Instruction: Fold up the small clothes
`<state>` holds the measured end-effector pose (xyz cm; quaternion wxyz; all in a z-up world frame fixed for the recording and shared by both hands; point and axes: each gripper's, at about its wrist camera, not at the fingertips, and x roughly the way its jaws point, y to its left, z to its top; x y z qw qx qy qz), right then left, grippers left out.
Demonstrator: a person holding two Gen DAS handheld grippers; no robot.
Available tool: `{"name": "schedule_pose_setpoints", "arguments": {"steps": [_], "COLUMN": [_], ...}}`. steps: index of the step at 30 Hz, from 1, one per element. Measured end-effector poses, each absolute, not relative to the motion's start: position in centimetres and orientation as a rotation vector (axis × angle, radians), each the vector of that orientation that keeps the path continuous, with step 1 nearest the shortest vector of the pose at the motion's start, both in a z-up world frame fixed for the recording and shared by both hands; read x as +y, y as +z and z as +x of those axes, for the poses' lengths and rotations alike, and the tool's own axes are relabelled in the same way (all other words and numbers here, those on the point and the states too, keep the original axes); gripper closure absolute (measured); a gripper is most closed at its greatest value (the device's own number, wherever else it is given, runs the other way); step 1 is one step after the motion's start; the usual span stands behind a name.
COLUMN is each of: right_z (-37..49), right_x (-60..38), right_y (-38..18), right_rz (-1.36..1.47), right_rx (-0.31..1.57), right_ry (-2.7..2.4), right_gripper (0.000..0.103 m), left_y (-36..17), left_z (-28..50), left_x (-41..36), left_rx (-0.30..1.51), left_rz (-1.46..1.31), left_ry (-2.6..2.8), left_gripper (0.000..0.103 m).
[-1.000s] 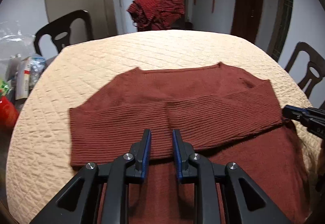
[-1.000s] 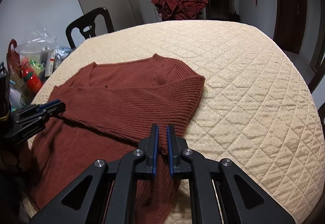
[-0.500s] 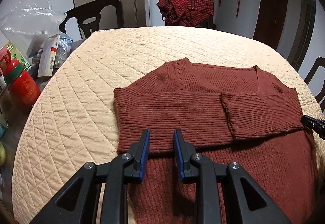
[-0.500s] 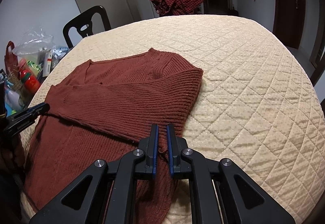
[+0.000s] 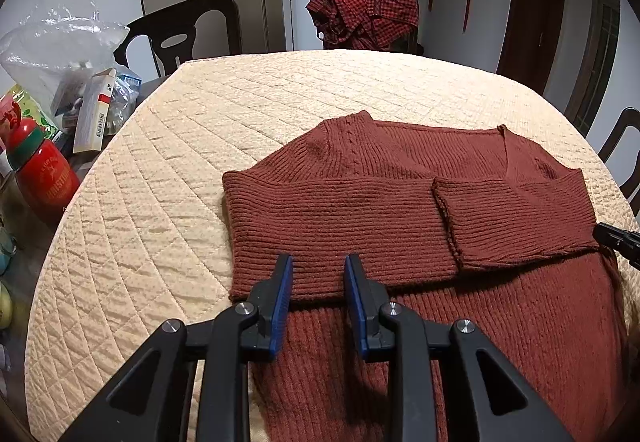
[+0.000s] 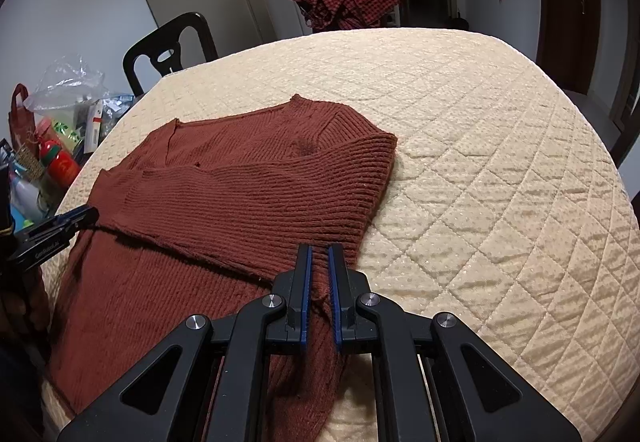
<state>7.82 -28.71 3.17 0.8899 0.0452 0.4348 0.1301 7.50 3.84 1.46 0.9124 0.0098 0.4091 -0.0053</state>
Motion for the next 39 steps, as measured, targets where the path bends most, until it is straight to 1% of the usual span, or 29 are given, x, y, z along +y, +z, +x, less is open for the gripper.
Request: {"name": "schedule_pose_setpoints", "arguments": {"steps": [5, 8, 13, 14, 16, 19, 26, 30, 39], "right_z": [7.2, 6.7, 5.8, 5.6, 5.0, 4.1, 2.2, 1.1, -1.1], "right_x": [-29.4, -29.8, -30.1, -30.2, -30.3, -30.3, -29.7, -29.3, -29.1], "right_y": [3.6, 3.7, 3.8, 3.8, 4.0, 4.2, 4.0, 3.7, 3.1], "right_rz": [0.098, 0.101, 0.104, 0.106, 0.111, 0.11, 0.114, 0.115, 0.125], "right_rx": [0.906, 0.911, 0.915, 0.915, 0.912, 0.909, 0.919, 0.925, 0.939], "right_ry": [0.266, 0.267, 0.272, 0.274, 0.278, 0.289, 0.317, 0.339, 0.359], "right_gripper": [0.094, 0.092, 0.091, 0.09, 0.083, 0.077, 0.075, 0.067, 0.064], "left_y": [1.7, 1.8, 1.9, 1.9, 2.1, 2.2, 2.2, 2.2, 1.7], "left_z": [7.0, 6.6, 5.7, 5.4, 4.9, 4.3, 2.2, 1.1, -1.2], "left_x": [4.4, 5.0, 5.6, 5.6, 5.6, 5.6, 5.1, 4.7, 4.3], "left_rx": [0.837, 0.838, 0.839, 0.838, 0.834, 0.83, 0.828, 0.828, 0.844], "left_rz": [0.026, 0.024, 0.022, 0.022, 0.024, 0.025, 0.029, 0.034, 0.027], "left_ry": [0.013, 0.037, 0.045, 0.043, 0.04, 0.035, 0.011, -0.005, -0.036], "left_gripper": [0.073, 0.068, 0.068, 0.068, 0.068, 0.067, 0.063, 0.061, 0.056]}}
